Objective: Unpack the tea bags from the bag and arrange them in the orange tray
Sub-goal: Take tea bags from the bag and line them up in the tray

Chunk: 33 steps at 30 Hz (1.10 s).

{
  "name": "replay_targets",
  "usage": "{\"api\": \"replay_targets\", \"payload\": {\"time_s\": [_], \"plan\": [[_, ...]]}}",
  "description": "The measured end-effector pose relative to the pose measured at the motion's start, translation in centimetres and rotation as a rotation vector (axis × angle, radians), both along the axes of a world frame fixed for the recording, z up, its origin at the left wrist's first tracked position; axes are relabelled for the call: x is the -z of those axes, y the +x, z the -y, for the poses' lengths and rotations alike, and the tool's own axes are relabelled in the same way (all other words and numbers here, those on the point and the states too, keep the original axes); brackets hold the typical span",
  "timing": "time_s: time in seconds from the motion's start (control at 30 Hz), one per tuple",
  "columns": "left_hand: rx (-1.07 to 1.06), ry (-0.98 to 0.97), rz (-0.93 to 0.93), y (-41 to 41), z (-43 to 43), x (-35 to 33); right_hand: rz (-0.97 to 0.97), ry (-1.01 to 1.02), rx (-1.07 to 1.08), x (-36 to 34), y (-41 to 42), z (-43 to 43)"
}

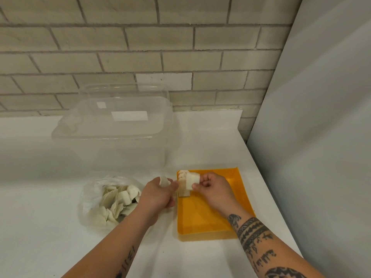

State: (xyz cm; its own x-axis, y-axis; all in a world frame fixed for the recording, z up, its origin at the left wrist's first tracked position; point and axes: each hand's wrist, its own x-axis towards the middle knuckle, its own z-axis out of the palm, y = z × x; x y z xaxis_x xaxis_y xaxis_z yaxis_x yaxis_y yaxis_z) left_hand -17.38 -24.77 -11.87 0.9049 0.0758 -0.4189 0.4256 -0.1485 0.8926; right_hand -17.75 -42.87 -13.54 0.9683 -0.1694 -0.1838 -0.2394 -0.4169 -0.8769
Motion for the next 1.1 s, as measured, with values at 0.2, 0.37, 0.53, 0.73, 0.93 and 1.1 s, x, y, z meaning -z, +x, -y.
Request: {"api": "replay_targets", "payload": {"time_s": [0.2, 0.37, 0.53, 0.73, 0.93, 1.1], "plan": [[0.116, 0.106, -0.048, -0.2, 0.4, 0.6, -0.083, -0.125, -0.038, 1.9, 0.6, -1.6], [0.133, 0.110, -0.046, -0.1, 0.4, 0.7, -0.104, -0.162, -0.037, 2.2, 0.8, -2.3], [0.135, 0.101, -0.042, -0.1, 0.4, 0.7, -0.117, -0.181, -0.017, 2.4, 0.8, -2.3], [0.135, 0.111, -0.038, -0.2, 0.4, 0.6, -0.119, -0.225, -0.027, 2.6, 0.8, -2.9], [0.125, 0.104, -0.045, -0.4, 0.4, 0.1, -0.113, -0.233, -0.011, 2.7, 0.8, -2.8], [-0.009, -0.074, -0.018, -0.3, 0.1, -0.7, -0.097, -0.181, 0.015, 1.3, 0.4, -1.5]]}}
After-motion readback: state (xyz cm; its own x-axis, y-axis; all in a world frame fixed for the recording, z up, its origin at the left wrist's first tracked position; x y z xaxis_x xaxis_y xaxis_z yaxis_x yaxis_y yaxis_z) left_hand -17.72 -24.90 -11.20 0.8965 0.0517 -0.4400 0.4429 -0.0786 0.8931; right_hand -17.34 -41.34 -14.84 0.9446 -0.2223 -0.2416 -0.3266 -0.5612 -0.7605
